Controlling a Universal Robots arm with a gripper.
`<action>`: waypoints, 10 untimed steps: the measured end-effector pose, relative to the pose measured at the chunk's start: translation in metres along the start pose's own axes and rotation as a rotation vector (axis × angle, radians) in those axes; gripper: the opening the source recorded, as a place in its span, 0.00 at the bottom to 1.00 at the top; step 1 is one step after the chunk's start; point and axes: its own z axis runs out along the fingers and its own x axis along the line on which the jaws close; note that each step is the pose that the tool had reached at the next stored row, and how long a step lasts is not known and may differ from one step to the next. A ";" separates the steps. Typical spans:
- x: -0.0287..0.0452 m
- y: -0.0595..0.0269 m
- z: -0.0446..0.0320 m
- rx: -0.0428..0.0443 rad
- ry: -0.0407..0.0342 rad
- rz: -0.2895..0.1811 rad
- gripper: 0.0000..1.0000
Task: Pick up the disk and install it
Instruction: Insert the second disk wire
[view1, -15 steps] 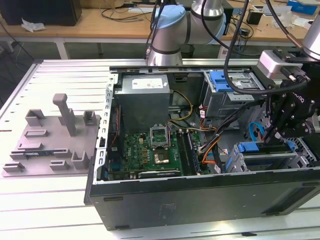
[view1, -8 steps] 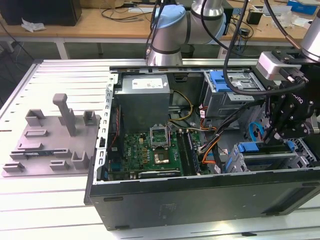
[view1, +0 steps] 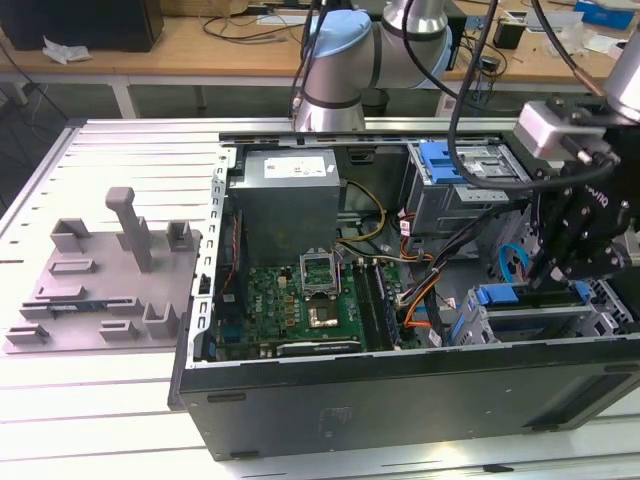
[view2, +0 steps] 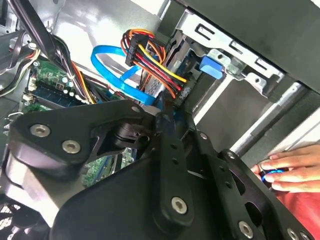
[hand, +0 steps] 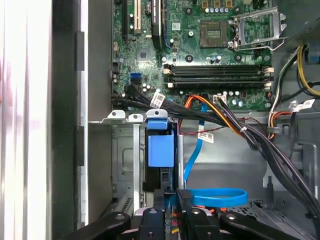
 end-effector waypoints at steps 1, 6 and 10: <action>0.0003 0.0002 -0.0044 0.0000 -0.0001 0.000 0.24; 0.0018 0.0013 -0.0297 0.0000 0.0068 0.000 0.24; 0.0029 0.0027 -0.0473 -0.0001 0.0153 0.001 0.24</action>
